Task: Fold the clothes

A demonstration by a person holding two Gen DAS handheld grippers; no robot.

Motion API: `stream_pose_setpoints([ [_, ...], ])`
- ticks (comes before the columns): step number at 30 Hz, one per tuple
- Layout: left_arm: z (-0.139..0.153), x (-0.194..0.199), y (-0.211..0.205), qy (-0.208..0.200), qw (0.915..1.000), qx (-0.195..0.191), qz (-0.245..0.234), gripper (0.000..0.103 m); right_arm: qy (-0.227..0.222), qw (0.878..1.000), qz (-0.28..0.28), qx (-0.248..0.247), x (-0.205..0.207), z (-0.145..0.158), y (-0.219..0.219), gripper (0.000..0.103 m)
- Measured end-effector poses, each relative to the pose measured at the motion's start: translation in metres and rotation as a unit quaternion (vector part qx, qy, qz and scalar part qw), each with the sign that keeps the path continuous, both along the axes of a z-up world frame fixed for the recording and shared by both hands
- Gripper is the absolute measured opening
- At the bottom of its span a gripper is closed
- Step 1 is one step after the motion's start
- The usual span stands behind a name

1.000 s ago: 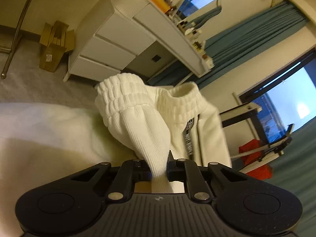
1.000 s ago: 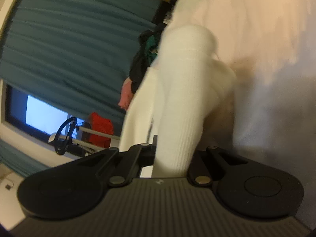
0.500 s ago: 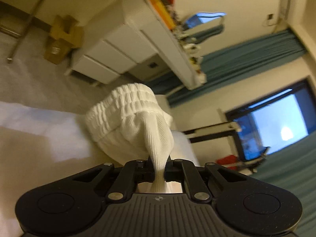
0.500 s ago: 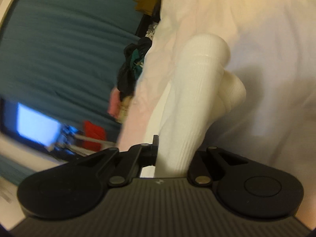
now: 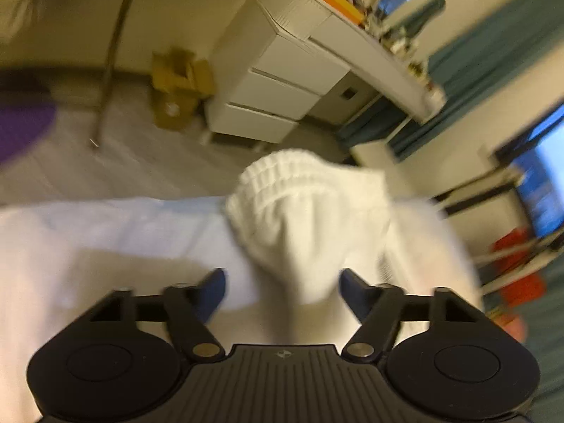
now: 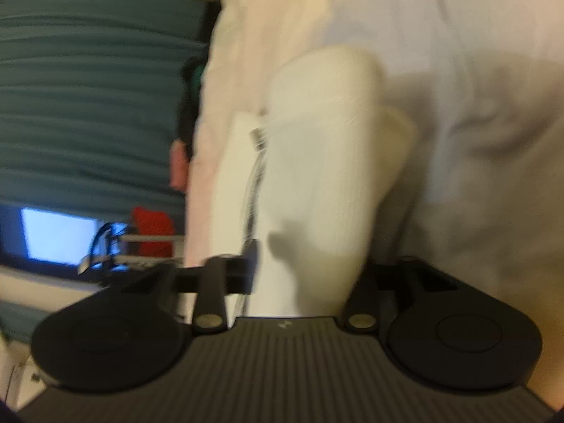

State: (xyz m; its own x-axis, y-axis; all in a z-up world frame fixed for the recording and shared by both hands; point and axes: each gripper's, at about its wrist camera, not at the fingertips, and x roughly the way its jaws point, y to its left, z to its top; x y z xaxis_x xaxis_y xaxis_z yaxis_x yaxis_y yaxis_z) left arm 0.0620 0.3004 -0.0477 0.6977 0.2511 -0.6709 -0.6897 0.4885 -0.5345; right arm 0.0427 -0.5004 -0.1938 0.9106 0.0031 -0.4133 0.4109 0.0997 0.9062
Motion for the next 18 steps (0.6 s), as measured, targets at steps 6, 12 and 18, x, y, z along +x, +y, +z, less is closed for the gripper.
stream_pose_setpoints([
  [6, 0.019, -0.010, -0.038, 0.056, 0.9932, 0.101, -0.015, 0.081, 0.007, 0.992, 0.099, -0.073, 0.040, 0.018, 0.017, 0.070],
  [12, 0.034, -0.019, -0.084, 0.018, 0.9817, 0.181, -0.056, 0.083, -0.082, 0.995, 0.027, -0.042, 0.041, 0.020, 0.005, 0.070],
  [18, 0.041, -0.007, -0.133, -0.027, 0.9575, 0.255, -0.132, 0.086, -0.053, 0.997, -0.047, -0.042, 0.041, 0.015, -0.009, 0.070],
])
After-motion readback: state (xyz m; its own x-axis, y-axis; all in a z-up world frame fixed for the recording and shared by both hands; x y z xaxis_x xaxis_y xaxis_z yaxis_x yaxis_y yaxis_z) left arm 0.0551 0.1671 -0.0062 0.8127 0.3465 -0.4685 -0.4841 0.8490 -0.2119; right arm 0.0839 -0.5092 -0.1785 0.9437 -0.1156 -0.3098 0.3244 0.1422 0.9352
